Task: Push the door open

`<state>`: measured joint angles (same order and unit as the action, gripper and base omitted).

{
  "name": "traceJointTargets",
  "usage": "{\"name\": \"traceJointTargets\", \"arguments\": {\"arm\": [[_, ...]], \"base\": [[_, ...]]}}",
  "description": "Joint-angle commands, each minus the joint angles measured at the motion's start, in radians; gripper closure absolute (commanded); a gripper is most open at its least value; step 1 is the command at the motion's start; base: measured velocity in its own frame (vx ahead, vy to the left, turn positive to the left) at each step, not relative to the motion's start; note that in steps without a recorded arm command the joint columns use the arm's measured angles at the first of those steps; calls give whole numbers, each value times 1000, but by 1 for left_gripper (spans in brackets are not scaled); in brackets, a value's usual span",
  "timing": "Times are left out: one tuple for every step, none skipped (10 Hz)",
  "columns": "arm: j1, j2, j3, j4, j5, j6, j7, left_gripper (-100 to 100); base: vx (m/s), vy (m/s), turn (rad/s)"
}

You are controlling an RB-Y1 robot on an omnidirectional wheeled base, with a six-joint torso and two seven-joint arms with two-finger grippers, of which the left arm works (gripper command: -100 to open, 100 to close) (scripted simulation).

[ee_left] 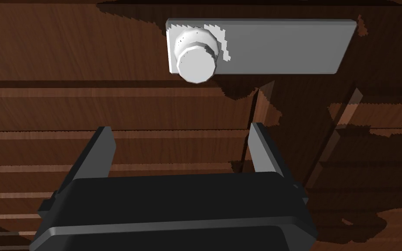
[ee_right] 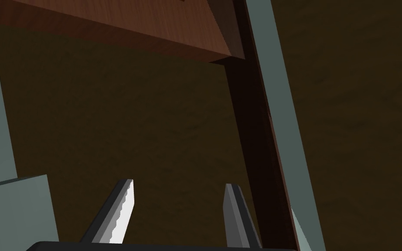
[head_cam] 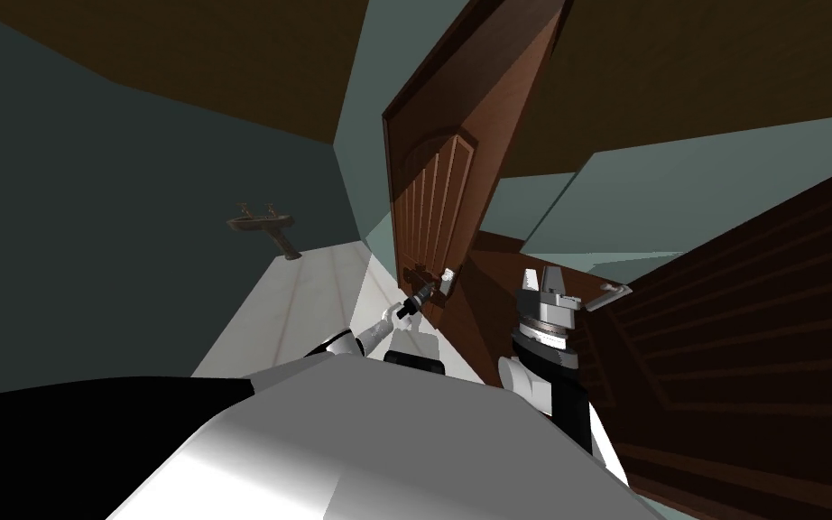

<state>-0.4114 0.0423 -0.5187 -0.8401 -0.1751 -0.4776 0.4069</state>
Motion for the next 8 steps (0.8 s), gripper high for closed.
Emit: {"name": "traceJointTargets", "arguments": {"arm": [[-19,-9,-10,30,-3,3,6,-100],[-14,-5,-6,24,-1,-1,5,-100],[-15,3,-1,31,0,-3,0,-100],[-15,5,1,32,0,-3,-1,-100],[-14,6,5,35,1,-4,-5,-100],[-14,4,9,38,2,-4,-9,-100],[-14,3,11,40,3,-5,-11,-100],[-13,-2,14,43,4,-5,-14,-100]], "base": [[93,65,-29],[37,30,-7],[115,-75,-46],[161,-130,-26],[160,-111,-21],[167,-109,-41],[138,-139,-28],[154,-154,-27]]}}
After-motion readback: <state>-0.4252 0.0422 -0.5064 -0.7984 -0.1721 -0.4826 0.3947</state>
